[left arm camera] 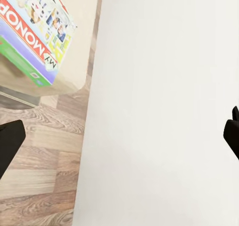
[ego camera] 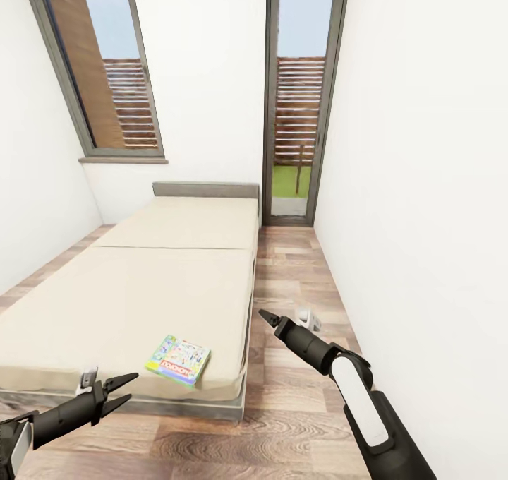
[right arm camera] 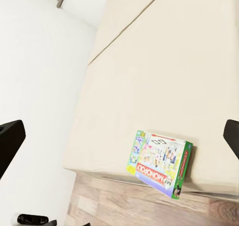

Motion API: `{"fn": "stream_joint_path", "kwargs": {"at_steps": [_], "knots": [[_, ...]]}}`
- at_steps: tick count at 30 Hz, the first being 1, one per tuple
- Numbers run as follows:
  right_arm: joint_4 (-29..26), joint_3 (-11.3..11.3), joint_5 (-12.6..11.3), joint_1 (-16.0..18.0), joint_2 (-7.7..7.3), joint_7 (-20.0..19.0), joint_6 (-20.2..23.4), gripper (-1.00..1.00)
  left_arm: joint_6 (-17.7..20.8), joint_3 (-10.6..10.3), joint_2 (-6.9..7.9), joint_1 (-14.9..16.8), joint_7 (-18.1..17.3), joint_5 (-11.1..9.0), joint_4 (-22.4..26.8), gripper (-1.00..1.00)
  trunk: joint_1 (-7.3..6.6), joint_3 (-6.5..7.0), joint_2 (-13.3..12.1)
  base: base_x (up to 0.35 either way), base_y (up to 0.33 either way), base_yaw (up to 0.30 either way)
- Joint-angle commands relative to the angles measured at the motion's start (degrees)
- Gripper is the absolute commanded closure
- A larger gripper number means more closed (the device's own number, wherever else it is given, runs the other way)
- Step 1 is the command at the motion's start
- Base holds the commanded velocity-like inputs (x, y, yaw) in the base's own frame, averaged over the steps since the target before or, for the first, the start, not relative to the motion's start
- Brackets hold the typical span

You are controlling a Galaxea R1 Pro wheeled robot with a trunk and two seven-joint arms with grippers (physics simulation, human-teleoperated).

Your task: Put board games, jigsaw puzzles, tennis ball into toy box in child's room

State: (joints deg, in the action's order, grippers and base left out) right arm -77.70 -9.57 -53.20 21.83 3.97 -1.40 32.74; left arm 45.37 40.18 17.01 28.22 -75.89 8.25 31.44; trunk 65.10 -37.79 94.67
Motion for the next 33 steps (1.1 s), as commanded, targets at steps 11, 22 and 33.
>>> {"fn": "stream_joint_path", "kwargs": {"at_steps": [11,22,33], "knots": [[0.2,1.8,0.0,-0.2,-0.01,-0.4,0.4,-1.0,0.7,0.2,-2.55,0.1,-0.4,0.5,0.1,-1.0,2.42,-2.03,4.5,0.0,0.0,0.0],[0.3,3.7,0.0,-0.4,0.02,-0.5,0.5,-1.0,0.7,0.5,-2.22,0.2,-0.6,0.4,0.3,-1.0,4.83,-4.01,8.9,0.0,0.0,0.0],[0.0,3.8,0.0,-0.5,0.01,-0.5,0.5,-1.0,0.8,0.5,-0.92,0.4,-0.5,0.4,0.3,-1.0,7.25,-5.98,13.3,0.0,0.0,0.0]]}}
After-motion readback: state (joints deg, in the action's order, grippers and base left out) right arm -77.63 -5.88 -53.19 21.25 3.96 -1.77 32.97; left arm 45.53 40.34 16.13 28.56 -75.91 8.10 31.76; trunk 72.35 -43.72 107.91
